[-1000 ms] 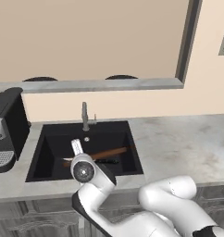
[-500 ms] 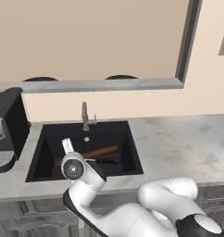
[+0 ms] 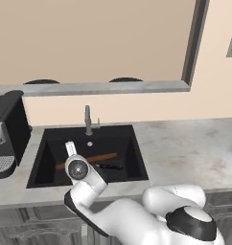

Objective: Move the cutting board and knife to the sink. Then move spray from the cabinet to the counter.

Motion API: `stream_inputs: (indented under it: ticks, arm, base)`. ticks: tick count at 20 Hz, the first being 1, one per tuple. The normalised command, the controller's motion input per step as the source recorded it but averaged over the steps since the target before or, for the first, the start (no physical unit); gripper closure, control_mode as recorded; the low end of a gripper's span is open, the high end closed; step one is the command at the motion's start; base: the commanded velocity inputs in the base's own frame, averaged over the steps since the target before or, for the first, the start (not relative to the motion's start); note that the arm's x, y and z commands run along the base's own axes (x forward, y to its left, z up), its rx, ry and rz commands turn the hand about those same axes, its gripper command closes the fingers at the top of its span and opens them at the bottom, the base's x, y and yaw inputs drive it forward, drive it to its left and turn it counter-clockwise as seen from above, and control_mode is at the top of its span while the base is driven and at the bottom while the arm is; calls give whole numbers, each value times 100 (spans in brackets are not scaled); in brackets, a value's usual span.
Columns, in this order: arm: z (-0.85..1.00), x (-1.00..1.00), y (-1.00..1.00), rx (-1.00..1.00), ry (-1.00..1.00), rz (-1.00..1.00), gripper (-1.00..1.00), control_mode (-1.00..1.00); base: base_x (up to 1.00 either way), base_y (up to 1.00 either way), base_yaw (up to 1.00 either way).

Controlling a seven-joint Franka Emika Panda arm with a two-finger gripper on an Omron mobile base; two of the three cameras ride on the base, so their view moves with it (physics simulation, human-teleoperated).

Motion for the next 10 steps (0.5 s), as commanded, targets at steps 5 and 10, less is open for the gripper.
stream_inputs:
  ticks: [5, 10]
  arm:
    - [-33, 36, 0, 11, 3, 1, 100, -100]
    - [-37, 34, 0, 12, 6, 0, 100, -100]
  base:
    - [0, 0, 0]
    - [0, 0, 0]
